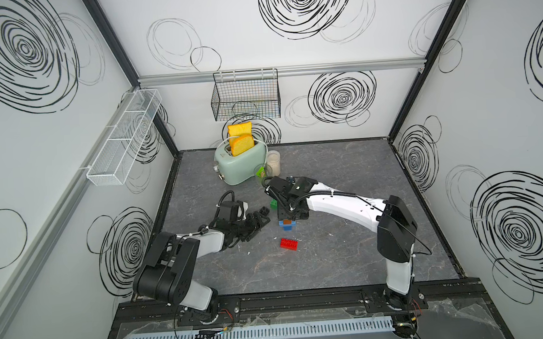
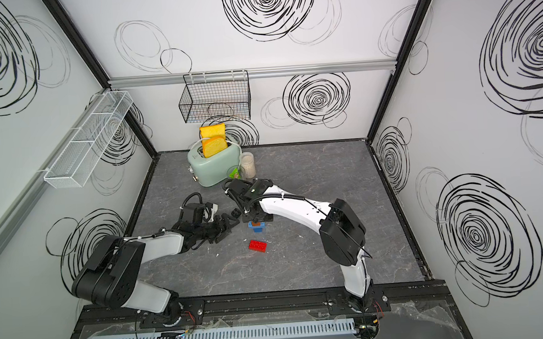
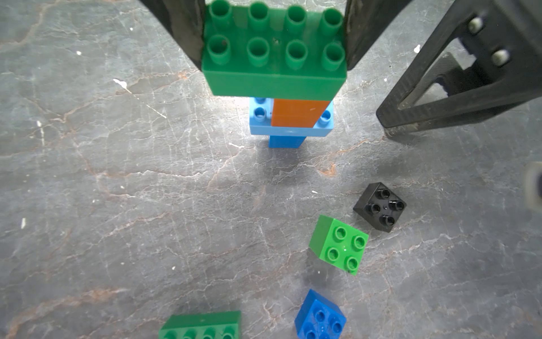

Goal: Assemble the letter f with lego
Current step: Place the lego brick at the center of the board.

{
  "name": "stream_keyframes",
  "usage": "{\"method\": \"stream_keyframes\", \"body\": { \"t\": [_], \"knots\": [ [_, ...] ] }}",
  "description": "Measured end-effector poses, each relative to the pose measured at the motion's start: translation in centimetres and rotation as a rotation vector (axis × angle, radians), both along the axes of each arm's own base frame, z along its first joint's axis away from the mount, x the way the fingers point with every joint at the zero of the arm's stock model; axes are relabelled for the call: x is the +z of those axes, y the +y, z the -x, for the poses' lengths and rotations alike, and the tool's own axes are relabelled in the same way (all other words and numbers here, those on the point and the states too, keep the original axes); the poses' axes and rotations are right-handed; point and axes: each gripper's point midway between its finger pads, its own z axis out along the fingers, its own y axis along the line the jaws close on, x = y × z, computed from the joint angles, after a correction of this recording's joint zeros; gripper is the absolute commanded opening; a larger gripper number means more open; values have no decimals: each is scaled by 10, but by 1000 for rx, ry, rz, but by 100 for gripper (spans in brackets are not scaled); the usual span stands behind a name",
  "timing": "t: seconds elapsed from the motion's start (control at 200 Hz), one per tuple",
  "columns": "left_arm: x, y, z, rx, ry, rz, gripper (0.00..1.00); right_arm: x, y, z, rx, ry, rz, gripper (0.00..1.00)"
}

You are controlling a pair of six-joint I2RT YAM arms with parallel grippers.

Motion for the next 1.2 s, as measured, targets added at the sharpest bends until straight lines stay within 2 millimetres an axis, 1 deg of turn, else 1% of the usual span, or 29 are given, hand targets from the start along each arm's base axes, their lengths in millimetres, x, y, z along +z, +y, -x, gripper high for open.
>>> {"method": "stream_keyframes", "body": {
  "t": [0.105, 0.17, 0.235, 0.315, 0.41, 0.485, 0.535, 0.605, 0.66, 0.755, 0.82, 0.905, 0.98, 1.061, 1.196],
  "knots": [
    [10, 1, -3, -12, -47, -27, 87, 2, 3, -8, 29, 0, 14, 49],
    [21, 1, -5, -22, -97, -45, 89, 3, 1, -19, 37, -3, 19, 49],
    [33, 1, -6, -34, -155, -67, 89, 8, -5, -33, 41, -5, 24, 50],
    [52, -1, -8, -54, -244, -92, 90, 21, -12, -50, 47, -20, 9, 49],
    [73, -1, -10, -79, -342, -120, 89, 46, -17, -68, 64, -49, -36, 50],
    [90, -6, -9, -124, -442, -151, 89, 63, -22, -72, 90, -57, -74, 50],
    [100, -13, -6, -160, -512, -172, 89, 73, -27, -66, 116, -48, -100, 51],
    [117, -28, 5, -249, -639, -209, 89, 90, -30, -52, 157, -39, -152, 51],
    [132, -44, 18, -342, -765, -246, 89, 104, -33, -35, 195, -32, -201, 51],
    [152, -65, 40, -476, -975, -316, 89, 124, -42, 0, 254, -14, -288, 51],
    [161, -74, 52, -545, -1092, -365, 89, 134, -49, 22, 294, 1, -336, 51],
    [165, -77, 59, -602, -1198, -450, 89, 142, -55, 43, 333, 12, -376, 51],
    [166, -79, 64, -648, -1259, -505, 88, 146, -60, 54, 355, 19, -399, 51],
    [170, -82, 72, -700, -1310, -537, 85, 148, -63, 61, 370, 23, -415, 51],
    [187, -92, 80, -750, -1384, -541, 80, 151, -66, 67, 392, 24, -435, 51]
  ]
}}
